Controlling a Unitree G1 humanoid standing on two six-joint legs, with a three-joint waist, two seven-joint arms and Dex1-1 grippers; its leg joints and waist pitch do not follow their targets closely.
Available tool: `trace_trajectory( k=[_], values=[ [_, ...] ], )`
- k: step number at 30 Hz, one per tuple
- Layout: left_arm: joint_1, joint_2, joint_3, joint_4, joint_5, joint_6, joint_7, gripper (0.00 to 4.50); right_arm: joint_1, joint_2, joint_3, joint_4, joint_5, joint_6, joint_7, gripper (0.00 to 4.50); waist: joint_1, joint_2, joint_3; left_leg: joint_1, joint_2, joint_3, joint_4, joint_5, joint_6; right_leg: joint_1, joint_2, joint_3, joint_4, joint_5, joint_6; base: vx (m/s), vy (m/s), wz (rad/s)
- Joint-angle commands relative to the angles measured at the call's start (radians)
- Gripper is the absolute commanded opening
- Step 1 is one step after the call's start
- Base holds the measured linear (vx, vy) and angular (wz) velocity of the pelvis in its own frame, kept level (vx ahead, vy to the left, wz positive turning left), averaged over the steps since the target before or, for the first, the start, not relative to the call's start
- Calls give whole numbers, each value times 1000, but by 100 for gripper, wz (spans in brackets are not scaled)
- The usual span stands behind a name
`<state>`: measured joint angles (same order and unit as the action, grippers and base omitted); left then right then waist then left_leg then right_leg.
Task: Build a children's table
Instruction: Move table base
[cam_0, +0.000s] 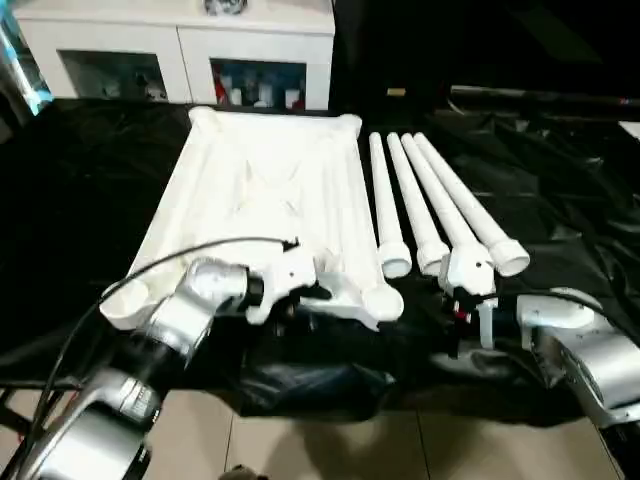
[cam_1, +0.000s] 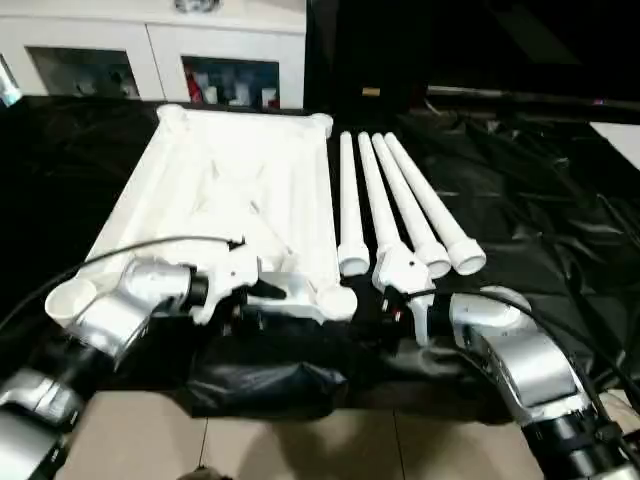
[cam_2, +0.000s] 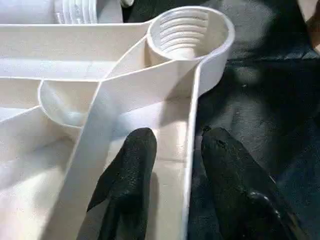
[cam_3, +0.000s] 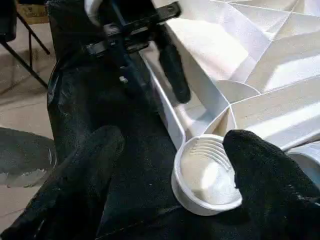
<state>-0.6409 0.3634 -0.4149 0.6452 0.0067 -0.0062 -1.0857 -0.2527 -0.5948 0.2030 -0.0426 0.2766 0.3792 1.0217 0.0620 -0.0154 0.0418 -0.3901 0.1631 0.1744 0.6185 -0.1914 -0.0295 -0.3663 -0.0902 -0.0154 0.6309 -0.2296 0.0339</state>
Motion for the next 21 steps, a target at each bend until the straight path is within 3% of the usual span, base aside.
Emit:
trace_trajectory(
  k=[1, 4, 9, 15, 18, 21],
  values=[
    [-25, -14, -8, 40, 24, -18, 4, 151, 2, -12, 1, -23, -3, 7, 4, 370, 5, 3, -59, 27, 63, -22, -86, -186, 36, 28, -57, 24, -64, 41, -305, 0, 0, 0],
    [-38, -20, -16, 75, 39, -26, -3, 123, 6, -14, 4, -27, -4, 4, 2, 370, 9, 3, -56, 30, 65, -20, -87, -206, 34, 26, -59, 25, -68, 11, -308, 0, 0, 0],
    [-52, -24, -22, 127, 58, -54, -16, 97, 11, -13, 5, -31, -8, 5, 4, 370, 8, 4, -52, 29, 66, -23, -95, -256, 11, 24, -59, 25, -75, -64, -290, 0, 0, 0],
    [-53, -18, -3, 154, 78, -94, 29, 33, 18, -7, 12, -29, -14, 0, 0, 370, 5, 4, -47, 31, 68, -26, -103, -321, -14, 17, -63, 28, -85, -168, -264, 0, 0, 0],
    [-52, -13, 8, 150, 80, -103, 47, 17, 19, -5, 14, -28, -16, -1, -2, 370, 5, 2, -47, 31, 68, -27, -103, -326, -18, 15, -63, 29, -87, -180, -256, 0, 0, 0],
    [-44, 14, 33, 106, 86, -97, 88, 2, 20, 2, 15, -27, -21, -2, -7, 370, -2, 1, -49, 21, 67, -29, -104, -294, -13, 22, -62, 27, -82, -147, -252, 0, 0, 0]
  ],
)
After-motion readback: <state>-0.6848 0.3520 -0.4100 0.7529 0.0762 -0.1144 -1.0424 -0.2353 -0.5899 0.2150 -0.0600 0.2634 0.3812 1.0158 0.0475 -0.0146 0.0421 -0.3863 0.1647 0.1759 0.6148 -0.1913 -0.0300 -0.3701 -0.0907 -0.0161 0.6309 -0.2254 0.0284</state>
